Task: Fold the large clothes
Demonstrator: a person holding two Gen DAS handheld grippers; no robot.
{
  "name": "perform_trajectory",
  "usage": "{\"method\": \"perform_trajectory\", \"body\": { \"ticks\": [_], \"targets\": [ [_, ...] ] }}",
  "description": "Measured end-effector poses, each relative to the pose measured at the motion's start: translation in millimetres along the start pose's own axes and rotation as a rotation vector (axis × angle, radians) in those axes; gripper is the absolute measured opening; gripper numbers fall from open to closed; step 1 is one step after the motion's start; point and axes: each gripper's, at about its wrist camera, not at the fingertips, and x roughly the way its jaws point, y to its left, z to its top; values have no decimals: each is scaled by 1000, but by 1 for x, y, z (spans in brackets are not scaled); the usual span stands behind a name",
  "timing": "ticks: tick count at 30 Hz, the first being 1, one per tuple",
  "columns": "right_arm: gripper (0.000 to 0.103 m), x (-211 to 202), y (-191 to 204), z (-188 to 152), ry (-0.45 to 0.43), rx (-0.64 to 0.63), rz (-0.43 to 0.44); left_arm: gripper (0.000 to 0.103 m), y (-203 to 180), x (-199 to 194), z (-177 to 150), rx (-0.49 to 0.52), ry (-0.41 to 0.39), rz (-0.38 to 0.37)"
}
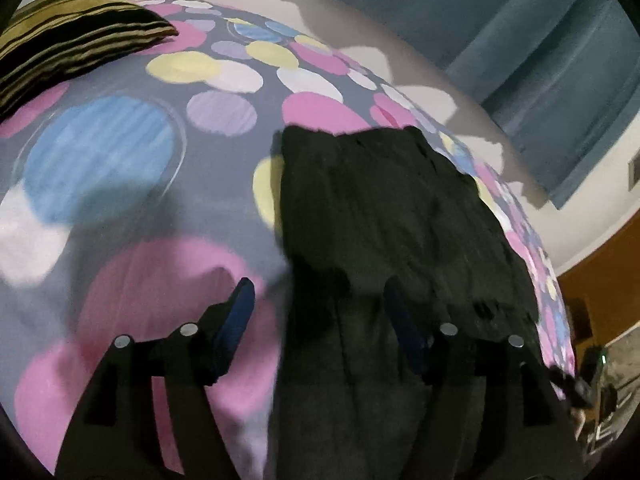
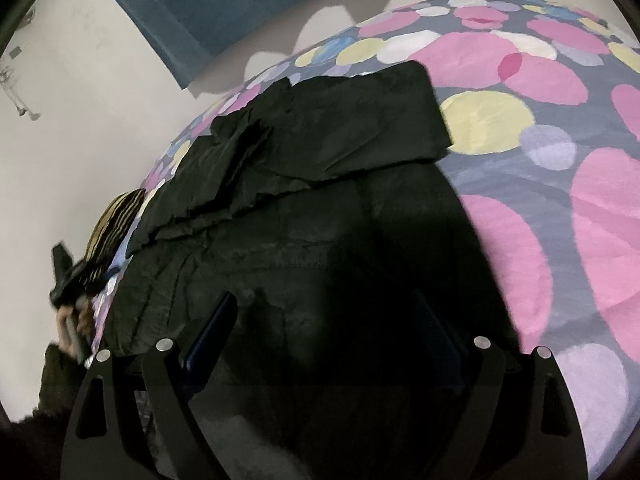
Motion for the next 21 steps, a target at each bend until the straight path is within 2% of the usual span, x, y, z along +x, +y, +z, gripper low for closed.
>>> {"method": "perform_trajectory", "body": {
  "ticks": [7, 13, 21],
  "targets": [
    [87, -44, -30, -8, -43, 71, -70, 67, 0, -46, -62, -3, 30, -55],
    [87, -62, -59, -32, 21, 123, -91, 67, -6, -63, -98, 15, 69, -81],
    [87, -76, -65, -62, 100, 141, 16, 68, -12, -71, -137, 19, 153, -149]
  ]
}}
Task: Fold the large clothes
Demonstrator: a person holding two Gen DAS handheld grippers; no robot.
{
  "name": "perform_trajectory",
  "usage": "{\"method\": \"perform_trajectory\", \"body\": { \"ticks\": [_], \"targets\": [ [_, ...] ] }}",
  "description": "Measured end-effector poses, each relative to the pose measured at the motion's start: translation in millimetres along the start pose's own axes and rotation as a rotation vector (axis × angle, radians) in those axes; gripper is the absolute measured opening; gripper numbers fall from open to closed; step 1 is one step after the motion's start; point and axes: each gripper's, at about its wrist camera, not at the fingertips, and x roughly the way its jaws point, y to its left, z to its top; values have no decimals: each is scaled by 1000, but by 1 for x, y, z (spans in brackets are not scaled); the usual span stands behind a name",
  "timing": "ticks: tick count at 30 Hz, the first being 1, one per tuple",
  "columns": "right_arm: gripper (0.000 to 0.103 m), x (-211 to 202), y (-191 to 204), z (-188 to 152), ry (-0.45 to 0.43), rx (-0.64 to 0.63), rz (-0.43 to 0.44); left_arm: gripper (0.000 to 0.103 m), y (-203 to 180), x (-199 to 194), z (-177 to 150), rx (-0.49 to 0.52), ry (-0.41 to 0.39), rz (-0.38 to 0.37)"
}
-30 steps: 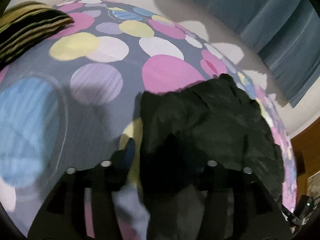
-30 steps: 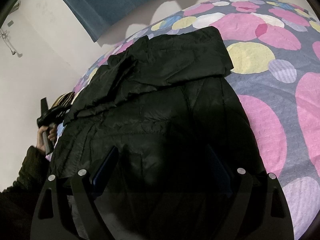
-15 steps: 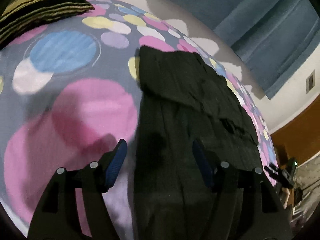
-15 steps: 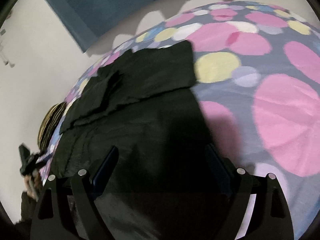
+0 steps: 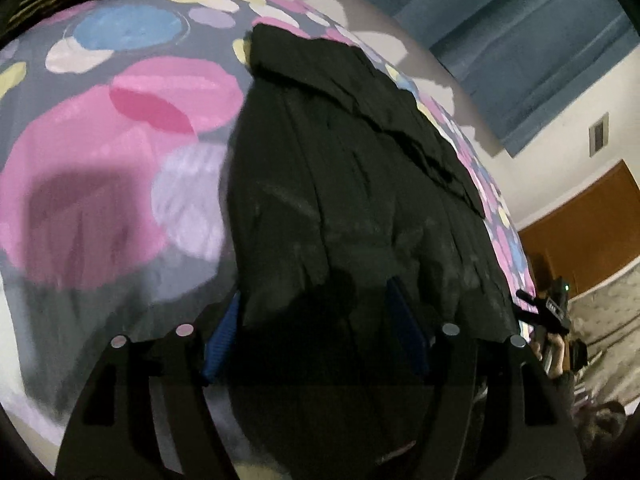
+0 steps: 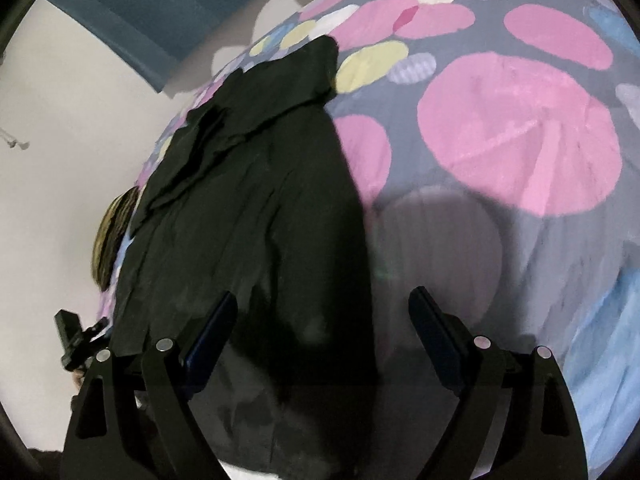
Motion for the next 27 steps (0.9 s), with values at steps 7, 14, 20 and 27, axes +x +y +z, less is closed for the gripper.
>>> {"method": "perform_trajectory", "body": {
  "ticks": [7, 14, 20, 27],
  "targets": [
    [87, -2, 11, -22, 77, -7, 123, 68, 4, -4, -27, -40, 47, -94],
    [70, 4, 33, -35, 117, -123, 56, 63, 2, 2, -34, -59, 78, -152],
    [30, 3, 26, -36, 110, -100, 46, 33, -9, 9, -37, -17, 89, -101],
    [21, -5, 24, -35, 110, -56, 150, 15, -4, -12, -34, -80, 6, -228]
  ]
}}
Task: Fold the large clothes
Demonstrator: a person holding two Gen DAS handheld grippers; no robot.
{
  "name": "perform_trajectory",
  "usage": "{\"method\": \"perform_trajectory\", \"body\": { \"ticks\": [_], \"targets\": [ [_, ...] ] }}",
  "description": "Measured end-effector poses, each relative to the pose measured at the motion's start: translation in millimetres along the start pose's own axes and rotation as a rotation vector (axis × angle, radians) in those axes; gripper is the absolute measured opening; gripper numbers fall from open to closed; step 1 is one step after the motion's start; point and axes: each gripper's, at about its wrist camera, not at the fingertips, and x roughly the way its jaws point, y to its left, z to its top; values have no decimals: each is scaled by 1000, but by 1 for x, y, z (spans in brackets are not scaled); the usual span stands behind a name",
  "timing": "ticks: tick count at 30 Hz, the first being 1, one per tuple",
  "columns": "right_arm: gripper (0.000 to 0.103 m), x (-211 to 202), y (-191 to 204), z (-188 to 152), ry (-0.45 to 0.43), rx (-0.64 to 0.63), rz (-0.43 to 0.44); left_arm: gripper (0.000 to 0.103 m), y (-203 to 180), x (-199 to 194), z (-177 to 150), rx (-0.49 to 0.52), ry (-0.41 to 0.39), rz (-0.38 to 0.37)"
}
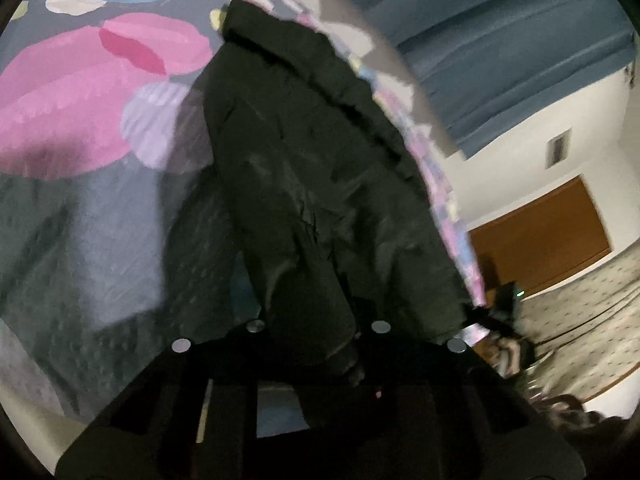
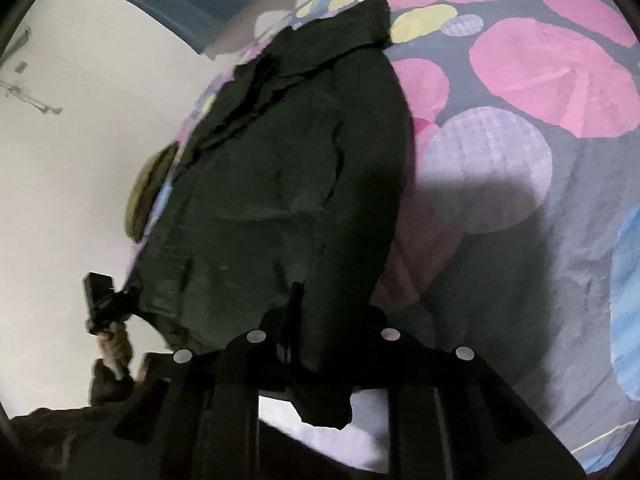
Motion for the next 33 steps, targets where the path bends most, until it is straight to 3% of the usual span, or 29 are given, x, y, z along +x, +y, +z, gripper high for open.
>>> {"method": "perform_trajectory", "body": {
  "ticks": [8, 14, 23, 28, 33],
  "targets": [
    [18, -22, 7, 24, -85, 61, 218, 13, -16, -16, 27, -78, -78, -146],
    [17, -23, 17, 85, -173, 79, 332, 13, -28, -13, 81, -114, -161, -189],
    [17, 41, -16, 186, -177, 225, 331, 14, 15, 45, 163, -275, -181, -130],
    [17, 84, -45, 208, -139, 309, 248, 14, 50, 88, 185, -345, -145, -40],
    [16, 103, -64, 209, -127, 358, 276, 14, 61, 102, 191, -335, -133, -31]
  ]
}}
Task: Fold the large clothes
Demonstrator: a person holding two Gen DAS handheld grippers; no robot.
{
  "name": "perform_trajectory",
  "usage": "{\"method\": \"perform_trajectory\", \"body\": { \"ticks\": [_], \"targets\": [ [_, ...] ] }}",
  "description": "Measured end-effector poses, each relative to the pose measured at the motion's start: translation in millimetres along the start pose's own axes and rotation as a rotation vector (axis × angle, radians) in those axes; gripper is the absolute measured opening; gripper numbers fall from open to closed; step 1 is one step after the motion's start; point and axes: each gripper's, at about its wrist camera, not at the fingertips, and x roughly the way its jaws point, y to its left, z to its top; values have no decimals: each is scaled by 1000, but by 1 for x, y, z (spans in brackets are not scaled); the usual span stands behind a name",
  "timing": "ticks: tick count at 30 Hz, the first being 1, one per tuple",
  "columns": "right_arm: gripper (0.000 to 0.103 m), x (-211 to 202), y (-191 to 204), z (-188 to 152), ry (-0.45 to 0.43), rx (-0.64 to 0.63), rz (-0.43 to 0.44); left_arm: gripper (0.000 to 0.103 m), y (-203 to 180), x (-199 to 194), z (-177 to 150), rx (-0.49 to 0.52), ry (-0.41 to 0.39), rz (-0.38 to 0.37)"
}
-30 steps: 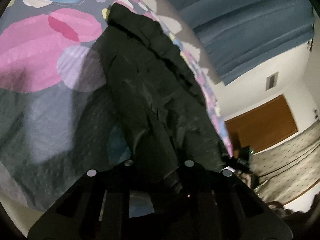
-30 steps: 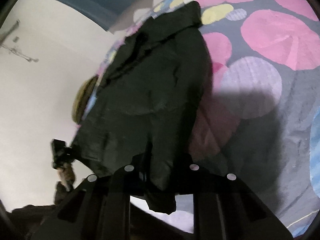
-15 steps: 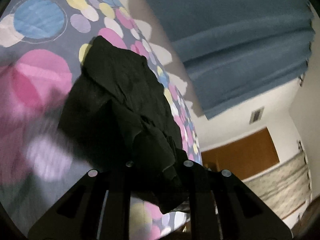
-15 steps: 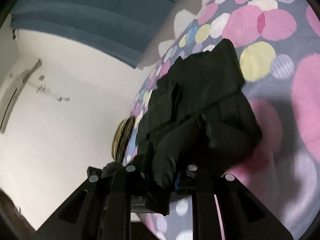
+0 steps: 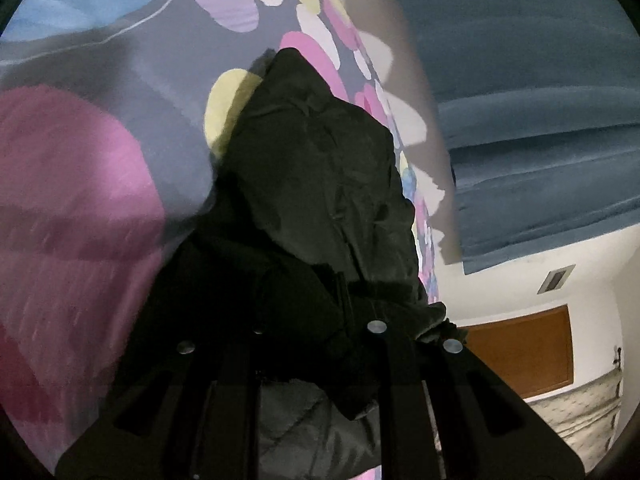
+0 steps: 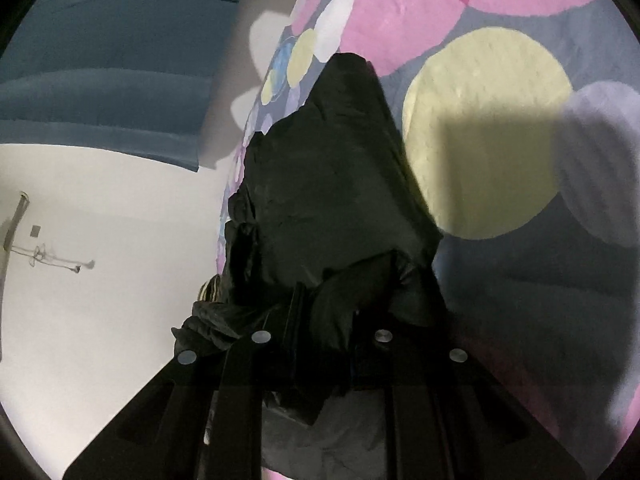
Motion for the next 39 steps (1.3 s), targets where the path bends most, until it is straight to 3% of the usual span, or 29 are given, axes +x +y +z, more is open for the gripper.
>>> {"method": "perform_trajectory", "body": {
  "ticks": [5, 9, 12, 17, 21, 24, 30, 34, 39],
  "targets": [
    [19, -1, -1, 3, 16, -8, 31, 16, -12, -8, 1, 64, 13, -12],
    [23, -7, -4, 5, 26, 17, 61, 33, -17, -22, 0, 68, 16, -61],
    [29, -11, -2, 4, 29, 16, 65, 39, -22, -35, 0, 86, 18, -80],
    [58, -27, 5, 2, 8, -3, 91, 63, -28, -62, 2, 99, -22, -110],
    [66, -44, 10, 0, -24, -48, 72, 66, -26, -83, 7, 110, -71, -125],
    [67, -56, 13, -4, -37, -95, 62, 68, -29, -85, 2, 199, -69, -91],
    [70, -63, 23, -10, -31, -262, -49, 69, -28, -69, -6, 351, -42, 15],
    [71, -54, 34, -10, -22, -394, -151, 69, -34, -63, -9, 472, -23, 34],
    [71, -46, 51, -4, -22, -510, -133, 69, -40, -49, -6, 552, 36, 27]
  ]
}}
